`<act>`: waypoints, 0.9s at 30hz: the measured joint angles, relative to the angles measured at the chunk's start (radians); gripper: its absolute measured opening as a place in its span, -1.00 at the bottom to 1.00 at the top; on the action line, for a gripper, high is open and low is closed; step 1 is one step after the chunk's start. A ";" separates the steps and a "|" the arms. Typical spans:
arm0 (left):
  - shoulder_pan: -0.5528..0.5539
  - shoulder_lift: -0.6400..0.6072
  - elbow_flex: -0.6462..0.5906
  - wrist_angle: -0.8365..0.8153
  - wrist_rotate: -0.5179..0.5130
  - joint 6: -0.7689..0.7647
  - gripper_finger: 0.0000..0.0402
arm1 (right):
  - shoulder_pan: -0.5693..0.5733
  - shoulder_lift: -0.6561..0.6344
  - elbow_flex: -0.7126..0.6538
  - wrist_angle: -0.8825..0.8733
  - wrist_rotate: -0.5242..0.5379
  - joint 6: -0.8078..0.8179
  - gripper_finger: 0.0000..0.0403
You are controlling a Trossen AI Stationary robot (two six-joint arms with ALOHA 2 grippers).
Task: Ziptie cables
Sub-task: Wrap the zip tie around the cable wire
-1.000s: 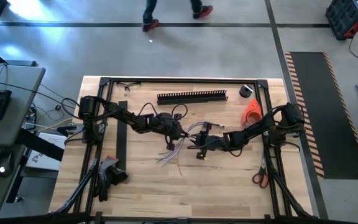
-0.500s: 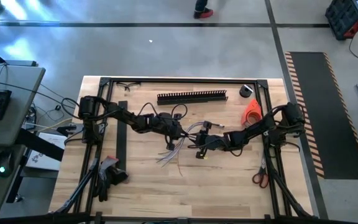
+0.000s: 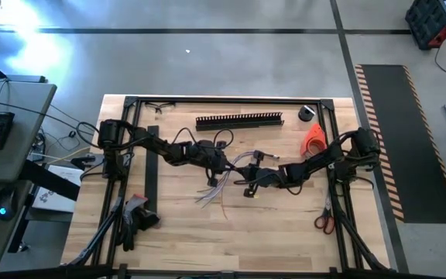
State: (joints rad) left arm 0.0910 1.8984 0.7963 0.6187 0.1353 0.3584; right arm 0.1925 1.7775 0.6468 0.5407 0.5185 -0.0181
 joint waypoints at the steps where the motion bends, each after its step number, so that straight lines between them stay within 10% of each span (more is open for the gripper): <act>1: 0.000 0.000 0.000 0.000 -0.003 0.001 -0.90 | 0.000 0.000 0.000 0.000 0.001 0.000 -0.99; 13: -0.001 0.000 0.000 -0.014 0.005 0.002 -0.34 | 0.000 0.001 0.000 -0.014 0.002 0.010 -1.00; 27: 0.000 0.000 0.000 -0.014 0.005 -0.017 -0.88 | 0.000 0.001 0.000 -0.013 0.002 0.010 -1.00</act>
State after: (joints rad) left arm 0.0911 1.8984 0.7963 0.6052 0.1398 0.3416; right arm 0.1928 1.7782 0.6468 0.5277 0.5201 -0.0078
